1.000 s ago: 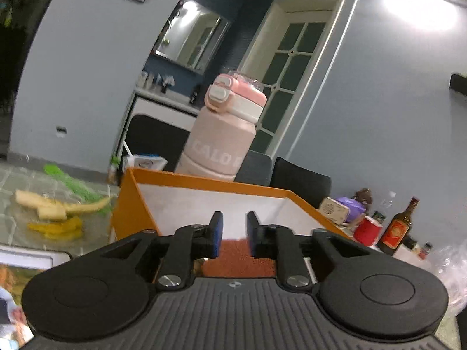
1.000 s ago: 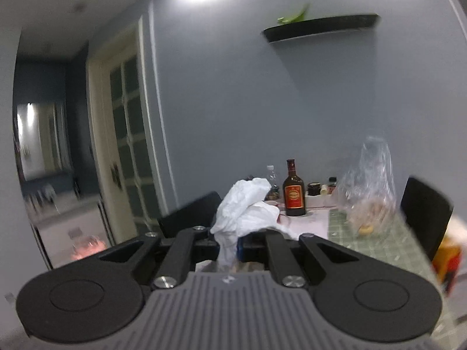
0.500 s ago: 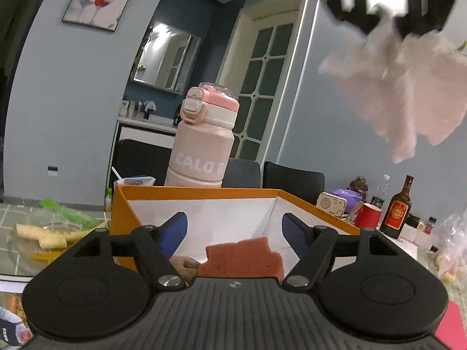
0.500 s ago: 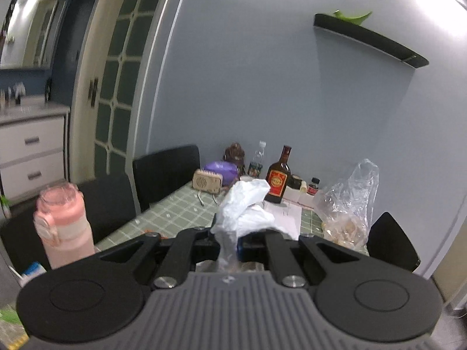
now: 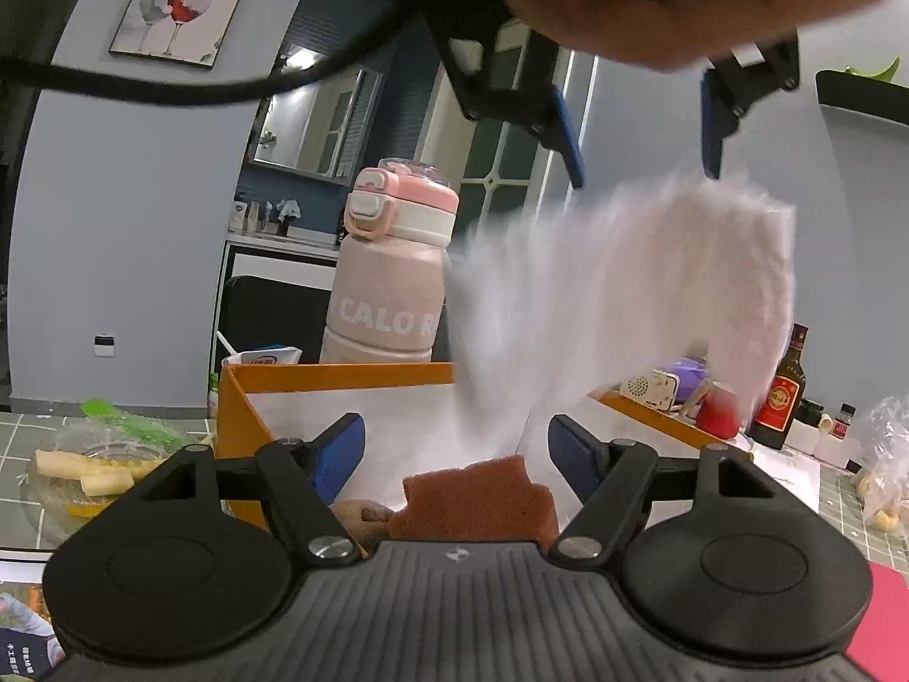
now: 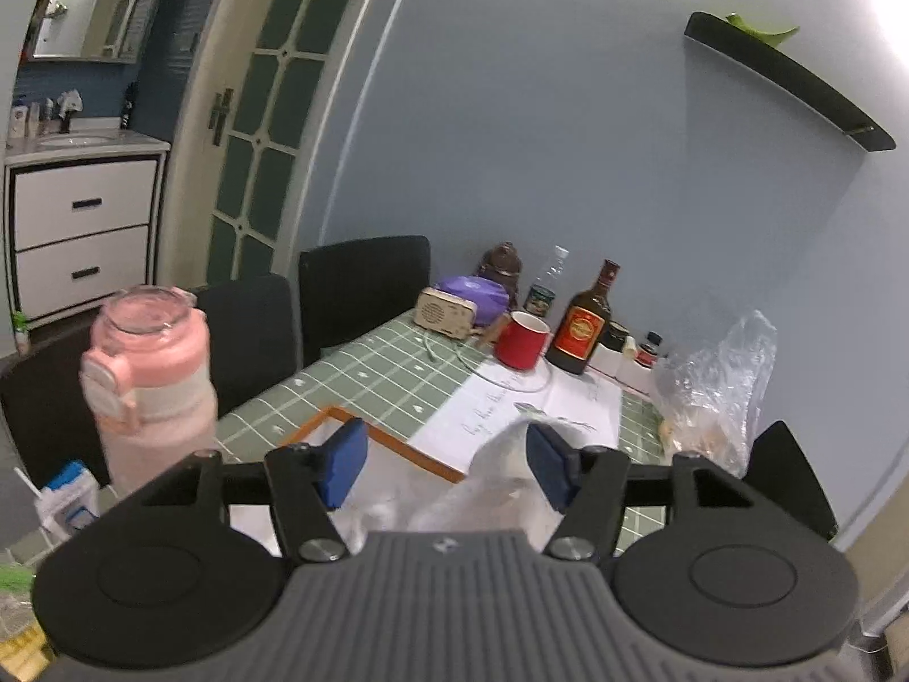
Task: Organize soft objects
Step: 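Open the left tool over the orange box while the right drops the white cloth in, then reach the right tool to the beige cloth bag and close on it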
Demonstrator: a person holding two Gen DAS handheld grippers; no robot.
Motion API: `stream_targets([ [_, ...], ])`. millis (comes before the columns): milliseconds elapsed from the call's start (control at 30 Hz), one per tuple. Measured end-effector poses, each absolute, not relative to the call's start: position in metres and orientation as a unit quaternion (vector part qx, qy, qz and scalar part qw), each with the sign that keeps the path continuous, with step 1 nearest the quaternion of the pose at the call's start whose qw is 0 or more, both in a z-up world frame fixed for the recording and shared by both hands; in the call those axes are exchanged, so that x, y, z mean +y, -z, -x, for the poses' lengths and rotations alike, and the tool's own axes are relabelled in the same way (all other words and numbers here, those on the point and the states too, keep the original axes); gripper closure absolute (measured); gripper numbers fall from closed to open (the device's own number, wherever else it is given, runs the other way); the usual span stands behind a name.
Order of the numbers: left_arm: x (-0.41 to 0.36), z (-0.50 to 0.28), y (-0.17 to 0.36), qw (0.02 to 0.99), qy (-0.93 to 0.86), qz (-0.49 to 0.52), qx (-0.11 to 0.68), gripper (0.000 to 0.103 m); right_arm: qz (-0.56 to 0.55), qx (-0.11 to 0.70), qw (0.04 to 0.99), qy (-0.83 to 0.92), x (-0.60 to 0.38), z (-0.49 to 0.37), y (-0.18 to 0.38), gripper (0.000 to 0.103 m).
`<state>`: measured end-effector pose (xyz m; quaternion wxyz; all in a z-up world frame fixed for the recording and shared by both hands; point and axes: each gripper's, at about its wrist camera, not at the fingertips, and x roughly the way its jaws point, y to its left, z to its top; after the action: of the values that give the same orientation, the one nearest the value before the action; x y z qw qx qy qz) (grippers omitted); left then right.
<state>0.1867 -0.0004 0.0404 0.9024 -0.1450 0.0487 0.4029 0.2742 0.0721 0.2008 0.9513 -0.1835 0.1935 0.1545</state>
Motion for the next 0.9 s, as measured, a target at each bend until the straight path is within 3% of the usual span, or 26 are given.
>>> stream_targets([
  [100, 0.000, -0.187, -0.040, 0.903, -0.403, 0.143, 0.050, 0.017, 0.176, 0.177, 0.955, -0.160, 0.071, -0.267, -0.208, 0.014],
  [167, 0.001, -0.187, -0.040, 0.903, -0.402, 0.142, 0.051, 0.017, 0.172, 0.164, 0.957, -0.163, 0.070, -0.262, -0.213, 0.006],
  [900, 0.003, -0.188, -0.039, 0.904, -0.401, 0.143, 0.051, 0.017, 0.056, 0.132, 0.983, -0.117, -0.043, -0.259, -0.247, 0.003],
])
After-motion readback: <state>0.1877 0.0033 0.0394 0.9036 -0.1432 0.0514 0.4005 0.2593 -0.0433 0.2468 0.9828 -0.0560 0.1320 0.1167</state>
